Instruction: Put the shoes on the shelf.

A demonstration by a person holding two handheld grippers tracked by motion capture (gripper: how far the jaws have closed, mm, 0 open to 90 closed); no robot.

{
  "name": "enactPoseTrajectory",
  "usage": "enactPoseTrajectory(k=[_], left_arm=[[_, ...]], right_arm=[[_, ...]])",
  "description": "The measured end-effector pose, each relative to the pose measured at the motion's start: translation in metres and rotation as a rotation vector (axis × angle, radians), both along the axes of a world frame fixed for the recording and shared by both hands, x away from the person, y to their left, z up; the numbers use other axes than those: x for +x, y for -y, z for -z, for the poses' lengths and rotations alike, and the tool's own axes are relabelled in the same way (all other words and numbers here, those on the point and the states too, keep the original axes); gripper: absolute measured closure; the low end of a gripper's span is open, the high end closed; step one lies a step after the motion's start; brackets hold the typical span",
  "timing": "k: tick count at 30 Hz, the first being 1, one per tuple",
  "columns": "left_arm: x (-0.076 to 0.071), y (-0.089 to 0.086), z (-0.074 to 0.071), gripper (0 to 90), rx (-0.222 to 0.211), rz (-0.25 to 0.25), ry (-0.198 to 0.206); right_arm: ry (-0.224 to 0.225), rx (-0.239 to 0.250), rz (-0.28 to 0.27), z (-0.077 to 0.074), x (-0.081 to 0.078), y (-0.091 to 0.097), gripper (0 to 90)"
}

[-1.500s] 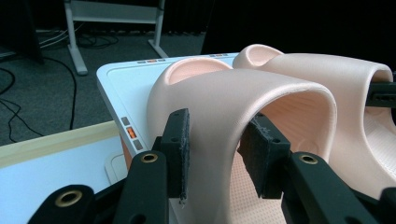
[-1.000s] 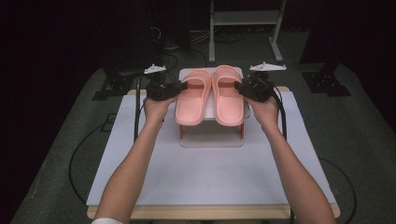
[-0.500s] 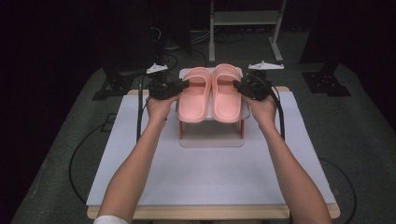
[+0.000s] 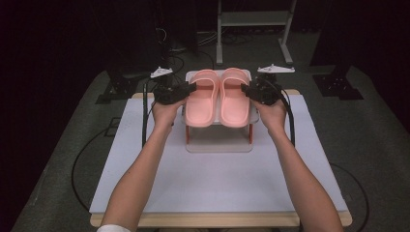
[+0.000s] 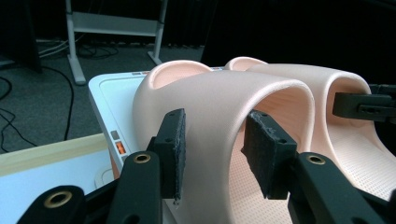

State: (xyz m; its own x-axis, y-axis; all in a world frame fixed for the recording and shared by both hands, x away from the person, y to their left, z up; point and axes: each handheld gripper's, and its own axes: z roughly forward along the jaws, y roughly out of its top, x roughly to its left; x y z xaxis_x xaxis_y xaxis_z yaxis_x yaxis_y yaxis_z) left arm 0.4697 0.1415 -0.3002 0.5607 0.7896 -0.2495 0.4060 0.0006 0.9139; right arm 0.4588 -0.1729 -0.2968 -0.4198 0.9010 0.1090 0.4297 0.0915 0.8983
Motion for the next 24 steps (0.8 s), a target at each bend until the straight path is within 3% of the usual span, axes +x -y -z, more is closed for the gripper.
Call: enactPoseTrajectory(k=[24], left_arm=[[0.012,0.006,0.004,57.7,-0.026,0.0,0.016]], right_arm=[[0.033,0.021,0.004,0.005,0.011,0.003,59.7]])
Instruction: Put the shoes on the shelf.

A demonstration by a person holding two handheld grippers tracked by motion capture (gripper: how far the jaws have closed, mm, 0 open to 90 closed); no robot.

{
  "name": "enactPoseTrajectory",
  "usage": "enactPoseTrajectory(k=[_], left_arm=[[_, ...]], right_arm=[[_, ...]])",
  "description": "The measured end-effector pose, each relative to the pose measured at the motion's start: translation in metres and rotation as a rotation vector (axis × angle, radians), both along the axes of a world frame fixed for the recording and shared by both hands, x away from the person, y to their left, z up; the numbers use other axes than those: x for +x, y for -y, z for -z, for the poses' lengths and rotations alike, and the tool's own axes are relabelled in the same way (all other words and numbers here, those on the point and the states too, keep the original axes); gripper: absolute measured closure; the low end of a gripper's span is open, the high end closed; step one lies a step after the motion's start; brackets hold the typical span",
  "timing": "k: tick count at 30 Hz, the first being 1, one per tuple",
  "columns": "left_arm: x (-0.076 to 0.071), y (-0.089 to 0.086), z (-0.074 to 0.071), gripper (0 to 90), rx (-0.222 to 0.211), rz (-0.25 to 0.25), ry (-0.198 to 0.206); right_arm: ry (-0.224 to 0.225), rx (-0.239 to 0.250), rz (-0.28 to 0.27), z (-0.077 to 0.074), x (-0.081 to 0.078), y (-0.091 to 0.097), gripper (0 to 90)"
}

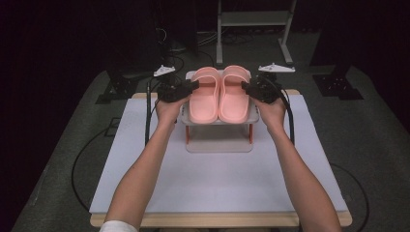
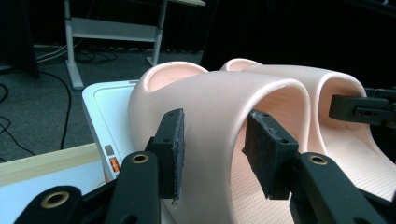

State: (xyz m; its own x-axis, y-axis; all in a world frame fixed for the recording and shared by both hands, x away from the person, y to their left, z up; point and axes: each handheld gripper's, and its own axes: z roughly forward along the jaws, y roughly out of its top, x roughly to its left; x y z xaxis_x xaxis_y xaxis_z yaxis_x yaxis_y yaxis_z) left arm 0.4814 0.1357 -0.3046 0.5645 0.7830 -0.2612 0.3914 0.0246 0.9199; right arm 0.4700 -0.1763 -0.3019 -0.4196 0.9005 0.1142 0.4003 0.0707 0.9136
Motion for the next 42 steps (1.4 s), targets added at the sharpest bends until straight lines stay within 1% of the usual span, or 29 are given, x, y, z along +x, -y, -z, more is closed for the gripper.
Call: enactPoseTrajectory(k=[1,9,16,18,19,22,30,37,42], left_arm=[[0.001,0.0,0.001,57.7,0.008,0.0,0.001],[0.003,0.002,0.002,57.2,0.006,-0.006,0.009],[0.006,0.002,0.004,57.3,-0.003,-0.008,0.014],[0.008,0.002,0.003,57.3,0.004,-0.008,0.014],[0.009,0.003,0.002,57.3,0.016,-0.007,0.015],[0.011,0.004,0.002,57.0,0.02,-0.009,0.013],[0.014,0.005,0.002,57.0,0.017,-0.014,0.014],[0.018,0.006,0.002,56.5,0.027,-0.016,0.013],[0.02,0.007,0.003,56.5,0.021,-0.019,0.017]], right_arm=[[0.001,0.0,0.0,0.0,0.0,0.0,59.7],[0.01,0.002,-0.001,0.001,0.004,0.001,59.5],[0.017,0.003,0.001,0.002,0.007,0.001,59.4],[0.021,0.001,0.001,0.002,0.01,0.001,59.3],[0.02,0.0,0.002,0.002,0.01,0.001,59.3],[0.022,-0.004,0.004,0.001,0.012,0.0,59.2],[0.025,-0.004,0.008,0.003,0.016,0.001,59.2],[0.03,0.003,0.014,0.004,0.018,0.001,59.2],[0.033,0.008,0.018,0.005,0.021,0.002,59.2]])
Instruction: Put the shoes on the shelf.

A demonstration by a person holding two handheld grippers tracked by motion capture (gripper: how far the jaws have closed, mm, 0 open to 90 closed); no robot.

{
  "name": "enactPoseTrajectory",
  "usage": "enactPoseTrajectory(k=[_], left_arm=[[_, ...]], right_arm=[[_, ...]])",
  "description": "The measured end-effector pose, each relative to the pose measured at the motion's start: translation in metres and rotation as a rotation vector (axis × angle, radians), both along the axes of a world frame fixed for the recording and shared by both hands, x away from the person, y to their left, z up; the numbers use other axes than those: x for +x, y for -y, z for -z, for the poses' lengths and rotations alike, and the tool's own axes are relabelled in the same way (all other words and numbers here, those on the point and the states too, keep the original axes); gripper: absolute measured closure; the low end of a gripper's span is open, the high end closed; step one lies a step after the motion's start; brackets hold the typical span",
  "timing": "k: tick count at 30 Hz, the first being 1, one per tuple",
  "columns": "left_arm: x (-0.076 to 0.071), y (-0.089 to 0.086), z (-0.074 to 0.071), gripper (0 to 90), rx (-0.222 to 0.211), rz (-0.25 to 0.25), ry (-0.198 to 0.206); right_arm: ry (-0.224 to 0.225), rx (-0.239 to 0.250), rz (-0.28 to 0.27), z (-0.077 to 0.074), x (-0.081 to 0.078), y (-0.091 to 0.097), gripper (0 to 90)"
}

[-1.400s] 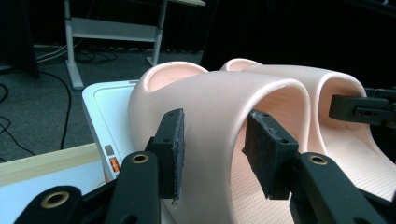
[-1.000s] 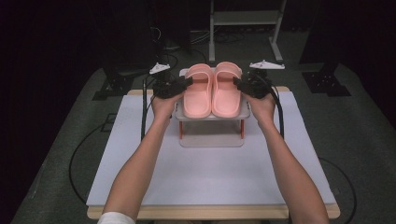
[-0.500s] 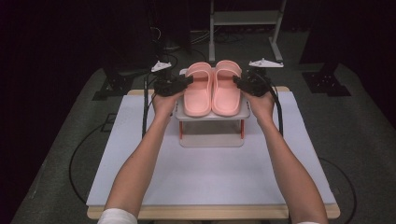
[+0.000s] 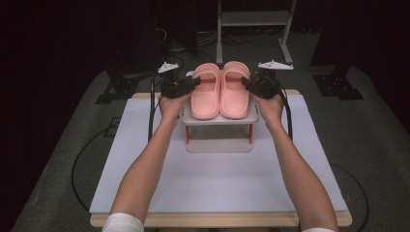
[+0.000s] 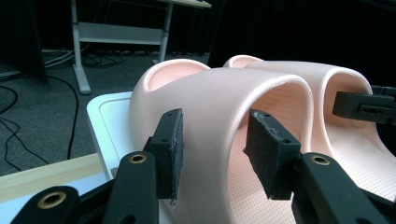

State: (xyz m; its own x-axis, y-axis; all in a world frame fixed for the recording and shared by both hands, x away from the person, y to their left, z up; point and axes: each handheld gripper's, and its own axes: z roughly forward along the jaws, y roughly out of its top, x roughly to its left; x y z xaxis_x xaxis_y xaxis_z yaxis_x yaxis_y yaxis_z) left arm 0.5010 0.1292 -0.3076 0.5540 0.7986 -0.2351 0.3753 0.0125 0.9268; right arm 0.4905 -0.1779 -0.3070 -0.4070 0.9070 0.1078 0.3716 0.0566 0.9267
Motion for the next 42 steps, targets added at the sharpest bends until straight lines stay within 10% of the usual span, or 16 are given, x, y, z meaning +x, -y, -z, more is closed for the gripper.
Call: enactPoseTrajectory(k=[42], left_arm=[[-0.03,-0.006,-0.008,45.3,-0.004,0.047,0.034]], right_arm=[[0.002,0.039,-0.071,-0.008,-0.03,0.009,51.3]])
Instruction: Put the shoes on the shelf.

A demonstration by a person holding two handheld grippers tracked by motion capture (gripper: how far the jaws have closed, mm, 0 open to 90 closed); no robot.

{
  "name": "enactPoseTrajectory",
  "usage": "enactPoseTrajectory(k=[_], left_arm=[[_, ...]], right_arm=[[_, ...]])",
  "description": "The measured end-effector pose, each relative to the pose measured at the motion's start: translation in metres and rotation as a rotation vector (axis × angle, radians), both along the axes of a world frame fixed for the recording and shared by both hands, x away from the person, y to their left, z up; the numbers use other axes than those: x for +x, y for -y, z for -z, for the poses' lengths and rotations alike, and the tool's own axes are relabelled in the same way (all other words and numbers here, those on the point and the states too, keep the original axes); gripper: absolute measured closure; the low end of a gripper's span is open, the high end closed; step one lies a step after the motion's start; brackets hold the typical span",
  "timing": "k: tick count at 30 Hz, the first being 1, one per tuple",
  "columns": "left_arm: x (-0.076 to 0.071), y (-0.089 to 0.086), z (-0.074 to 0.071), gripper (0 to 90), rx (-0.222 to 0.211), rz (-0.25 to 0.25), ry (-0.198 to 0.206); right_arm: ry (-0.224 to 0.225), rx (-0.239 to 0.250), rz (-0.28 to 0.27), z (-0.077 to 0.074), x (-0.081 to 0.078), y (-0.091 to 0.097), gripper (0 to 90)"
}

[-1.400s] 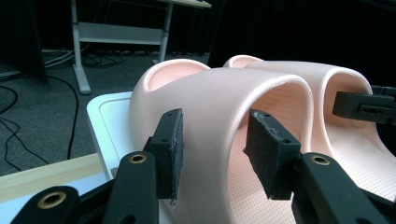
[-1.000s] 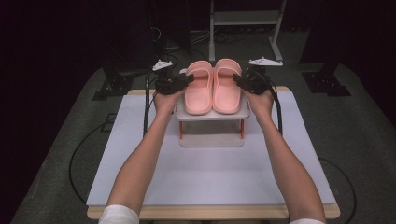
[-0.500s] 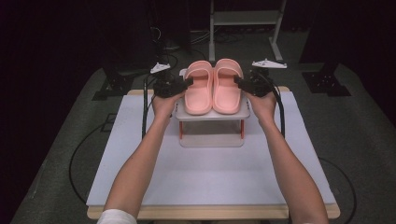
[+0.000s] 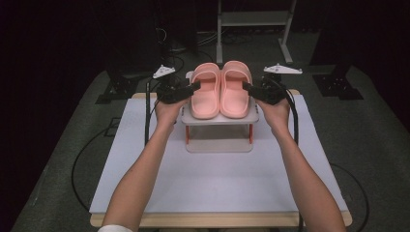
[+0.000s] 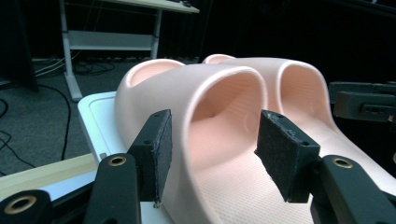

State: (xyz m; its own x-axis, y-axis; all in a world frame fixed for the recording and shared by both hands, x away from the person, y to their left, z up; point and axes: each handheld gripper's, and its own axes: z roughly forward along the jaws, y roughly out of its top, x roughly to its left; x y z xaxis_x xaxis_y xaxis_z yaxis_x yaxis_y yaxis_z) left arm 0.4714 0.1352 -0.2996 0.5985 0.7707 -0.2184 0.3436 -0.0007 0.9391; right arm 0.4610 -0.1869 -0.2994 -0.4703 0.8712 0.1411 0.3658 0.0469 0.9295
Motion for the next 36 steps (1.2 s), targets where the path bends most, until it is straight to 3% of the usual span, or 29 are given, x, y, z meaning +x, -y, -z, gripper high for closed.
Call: enactPoseTrajectory(k=[19,36], left_arm=[[-0.022,0.0,0.001,43.7,0.001,0.053,0.011],[-0.041,-0.002,0.003,41.4,0.026,0.099,0.027]], right_arm=[[0.002,0.03,-0.053,0.003,-0.022,0.009,50.7],[0.007,0.016,-0.094,0.01,-0.042,0.01,50.3]])
